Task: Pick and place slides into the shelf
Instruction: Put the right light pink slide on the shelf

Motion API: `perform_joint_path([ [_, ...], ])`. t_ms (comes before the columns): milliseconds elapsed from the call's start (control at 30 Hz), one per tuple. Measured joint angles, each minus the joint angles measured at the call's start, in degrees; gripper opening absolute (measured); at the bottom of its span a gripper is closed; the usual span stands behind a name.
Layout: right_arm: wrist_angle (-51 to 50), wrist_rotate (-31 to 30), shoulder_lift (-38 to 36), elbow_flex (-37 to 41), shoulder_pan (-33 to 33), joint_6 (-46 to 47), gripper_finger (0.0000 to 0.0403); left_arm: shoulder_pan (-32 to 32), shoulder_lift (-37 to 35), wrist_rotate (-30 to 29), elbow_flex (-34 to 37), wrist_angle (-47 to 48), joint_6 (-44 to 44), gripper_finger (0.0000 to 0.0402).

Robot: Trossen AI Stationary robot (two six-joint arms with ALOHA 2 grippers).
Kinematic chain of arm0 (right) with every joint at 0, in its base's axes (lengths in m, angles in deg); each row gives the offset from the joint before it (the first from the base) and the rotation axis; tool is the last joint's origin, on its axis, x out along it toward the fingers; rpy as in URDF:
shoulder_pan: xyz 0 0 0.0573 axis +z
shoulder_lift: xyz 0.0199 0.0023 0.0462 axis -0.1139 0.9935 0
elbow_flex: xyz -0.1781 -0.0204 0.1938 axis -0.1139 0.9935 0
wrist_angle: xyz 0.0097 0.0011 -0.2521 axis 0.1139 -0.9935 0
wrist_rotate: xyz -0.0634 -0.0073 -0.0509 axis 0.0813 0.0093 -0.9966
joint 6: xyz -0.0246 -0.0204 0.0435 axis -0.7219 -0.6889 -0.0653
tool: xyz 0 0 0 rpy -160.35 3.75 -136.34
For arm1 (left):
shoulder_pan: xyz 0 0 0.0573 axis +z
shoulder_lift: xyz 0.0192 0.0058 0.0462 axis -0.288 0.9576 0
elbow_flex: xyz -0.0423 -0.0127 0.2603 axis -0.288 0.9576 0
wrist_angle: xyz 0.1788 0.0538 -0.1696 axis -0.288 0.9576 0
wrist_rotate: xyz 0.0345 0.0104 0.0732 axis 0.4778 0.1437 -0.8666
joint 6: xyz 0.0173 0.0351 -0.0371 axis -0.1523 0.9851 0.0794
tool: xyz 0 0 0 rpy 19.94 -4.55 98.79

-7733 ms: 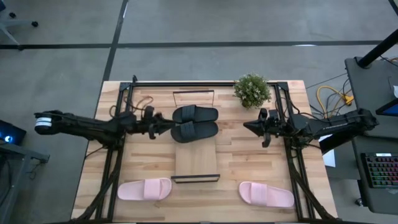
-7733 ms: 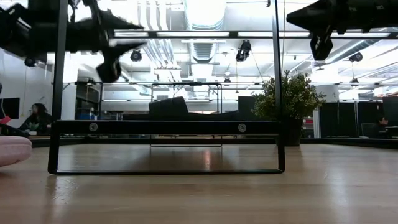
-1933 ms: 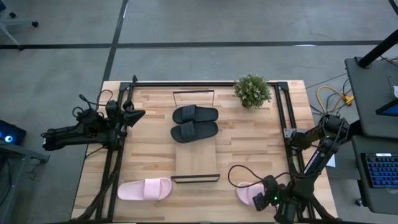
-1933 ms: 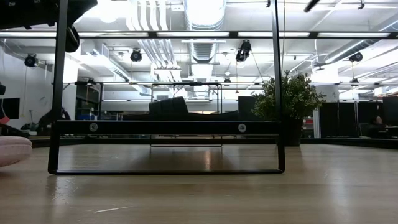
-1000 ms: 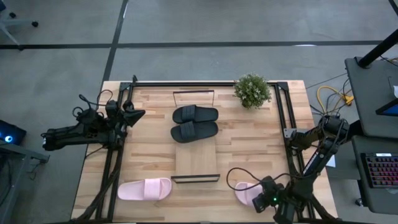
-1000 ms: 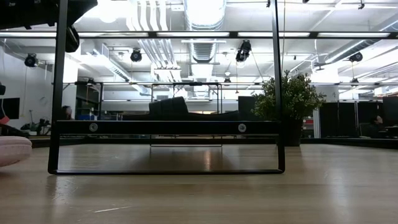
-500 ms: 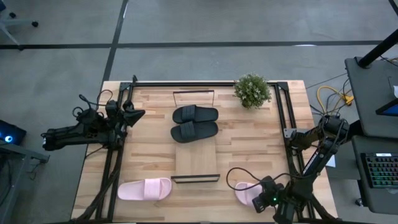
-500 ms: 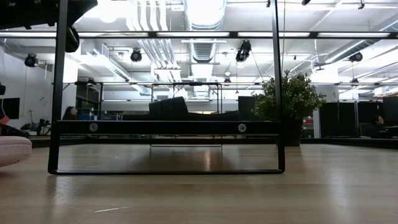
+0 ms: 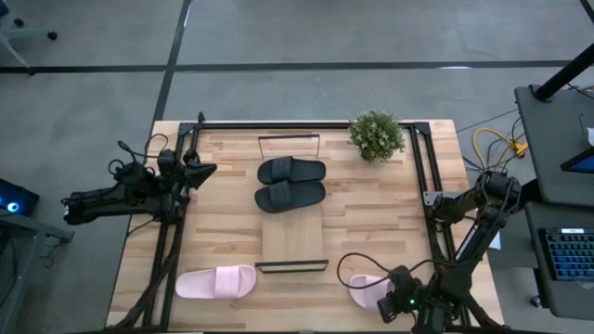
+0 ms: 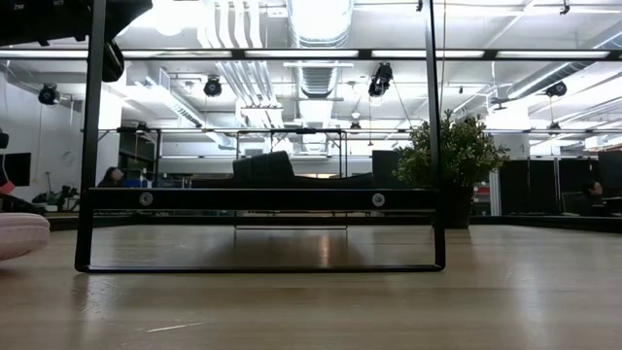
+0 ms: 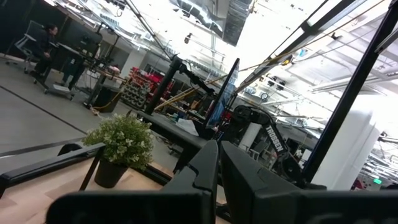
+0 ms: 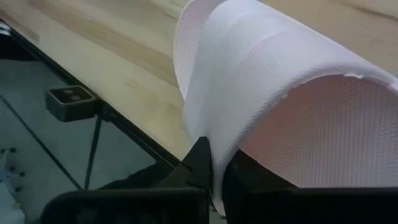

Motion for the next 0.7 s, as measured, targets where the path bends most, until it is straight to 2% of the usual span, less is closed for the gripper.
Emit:
perform_joint_path([
  [267, -0.73, -1.05, -0.02, -1.65, 0.0, 0.13, 0.0009, 0.02, 0.0, 0.02, 0.0, -0.02, 0.02, 0.0004],
  [467, -9.53, -5.3, -1.98, -5.9, -0.13, 0.13, 0.0009, 0.0, -0.02, 0.07, 0.0, -0.12, 0.02, 0.0004],
  [700, -17.07, -14.15, -5.53, -9.83, -0.13, -0.07, 0.0009, 0.0, -0.34, 0.09, 0.0, -0.13, 0.04, 0.0004],
])
